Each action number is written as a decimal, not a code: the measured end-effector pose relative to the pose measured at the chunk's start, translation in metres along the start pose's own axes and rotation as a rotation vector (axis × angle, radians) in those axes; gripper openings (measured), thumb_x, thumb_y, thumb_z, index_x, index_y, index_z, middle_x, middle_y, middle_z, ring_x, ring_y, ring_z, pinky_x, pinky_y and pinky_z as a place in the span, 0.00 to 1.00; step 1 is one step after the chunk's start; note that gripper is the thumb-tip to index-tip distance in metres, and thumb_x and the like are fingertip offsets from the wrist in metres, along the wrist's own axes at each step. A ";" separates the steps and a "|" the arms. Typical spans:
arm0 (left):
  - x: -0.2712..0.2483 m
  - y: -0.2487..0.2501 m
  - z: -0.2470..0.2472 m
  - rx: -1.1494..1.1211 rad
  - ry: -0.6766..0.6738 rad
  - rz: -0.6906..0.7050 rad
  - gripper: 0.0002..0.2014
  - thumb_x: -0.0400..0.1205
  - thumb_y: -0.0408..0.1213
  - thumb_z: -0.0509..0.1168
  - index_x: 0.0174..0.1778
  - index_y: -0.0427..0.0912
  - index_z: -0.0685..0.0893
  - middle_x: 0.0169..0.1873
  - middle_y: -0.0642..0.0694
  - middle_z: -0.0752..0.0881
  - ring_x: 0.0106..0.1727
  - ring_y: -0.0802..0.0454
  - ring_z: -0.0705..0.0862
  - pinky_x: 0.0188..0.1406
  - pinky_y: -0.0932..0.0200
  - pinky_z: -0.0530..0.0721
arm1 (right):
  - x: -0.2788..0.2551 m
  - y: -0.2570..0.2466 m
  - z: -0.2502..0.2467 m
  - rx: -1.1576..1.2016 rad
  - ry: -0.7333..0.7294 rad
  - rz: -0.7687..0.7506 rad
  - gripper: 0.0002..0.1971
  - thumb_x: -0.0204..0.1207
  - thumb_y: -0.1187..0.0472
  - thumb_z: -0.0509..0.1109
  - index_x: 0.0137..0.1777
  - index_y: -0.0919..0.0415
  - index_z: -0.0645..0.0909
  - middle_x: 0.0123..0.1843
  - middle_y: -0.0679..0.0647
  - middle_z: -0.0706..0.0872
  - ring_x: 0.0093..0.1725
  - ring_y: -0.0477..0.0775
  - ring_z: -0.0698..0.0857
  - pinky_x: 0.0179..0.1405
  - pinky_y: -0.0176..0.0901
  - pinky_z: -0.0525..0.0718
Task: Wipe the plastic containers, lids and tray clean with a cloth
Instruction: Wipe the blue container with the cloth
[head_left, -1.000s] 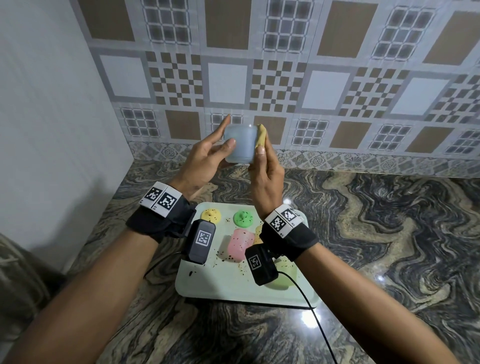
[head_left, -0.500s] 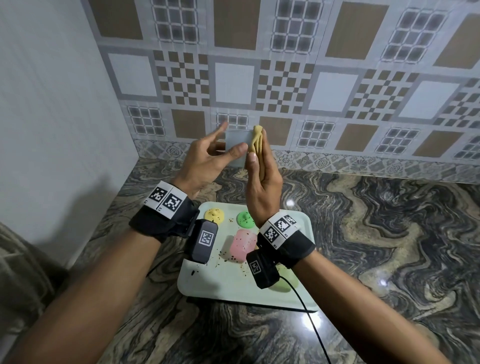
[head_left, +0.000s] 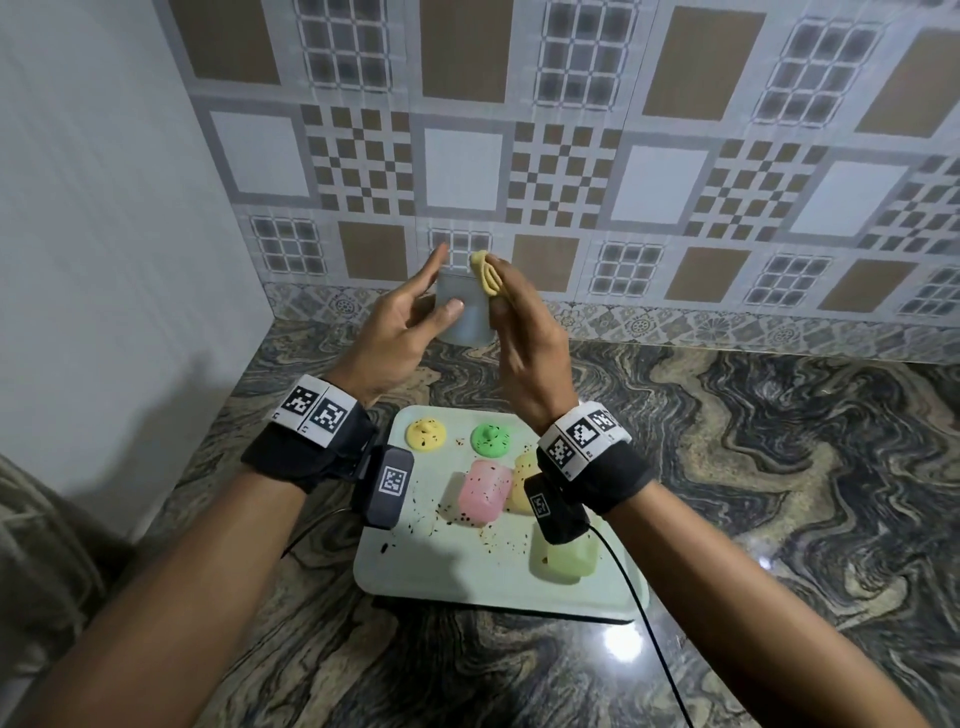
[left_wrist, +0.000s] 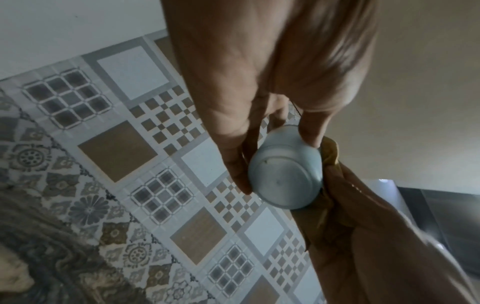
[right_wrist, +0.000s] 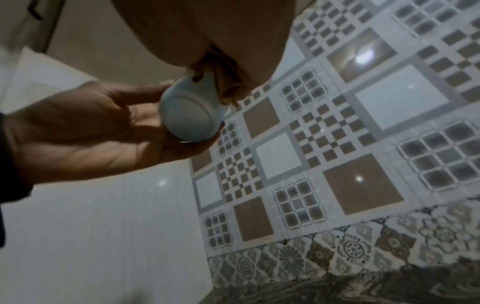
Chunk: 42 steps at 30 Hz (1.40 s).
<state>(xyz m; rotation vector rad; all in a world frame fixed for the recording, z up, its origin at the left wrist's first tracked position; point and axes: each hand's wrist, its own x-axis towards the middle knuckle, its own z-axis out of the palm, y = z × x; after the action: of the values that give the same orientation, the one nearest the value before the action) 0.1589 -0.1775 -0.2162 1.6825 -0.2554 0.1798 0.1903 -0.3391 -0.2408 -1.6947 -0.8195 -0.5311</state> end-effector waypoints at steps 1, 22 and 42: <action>-0.001 0.000 -0.001 -0.034 -0.014 -0.022 0.31 0.86 0.29 0.58 0.85 0.48 0.55 0.68 0.47 0.81 0.67 0.57 0.81 0.61 0.66 0.80 | -0.001 0.000 0.000 0.035 -0.003 0.035 0.20 0.88 0.68 0.57 0.78 0.66 0.71 0.77 0.60 0.77 0.77 0.53 0.75 0.76 0.58 0.76; -0.005 -0.003 -0.006 -0.047 -0.059 0.031 0.37 0.82 0.35 0.68 0.84 0.53 0.57 0.74 0.40 0.75 0.69 0.47 0.81 0.63 0.52 0.84 | 0.000 -0.002 -0.002 -0.030 0.054 0.093 0.20 0.89 0.62 0.58 0.78 0.62 0.72 0.67 0.61 0.85 0.58 0.45 0.85 0.54 0.32 0.84; -0.007 0.003 -0.016 -0.087 -0.039 -0.076 0.34 0.80 0.39 0.69 0.82 0.56 0.63 0.71 0.46 0.79 0.68 0.50 0.82 0.60 0.59 0.84 | -0.003 -0.012 0.006 0.065 0.049 0.085 0.18 0.88 0.66 0.58 0.76 0.63 0.74 0.66 0.55 0.85 0.58 0.44 0.86 0.52 0.33 0.84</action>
<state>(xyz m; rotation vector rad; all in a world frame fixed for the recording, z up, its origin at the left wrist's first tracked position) 0.1521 -0.1617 -0.2127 1.6081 -0.2246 0.0782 0.1792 -0.3323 -0.2370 -1.6431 -0.7183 -0.4813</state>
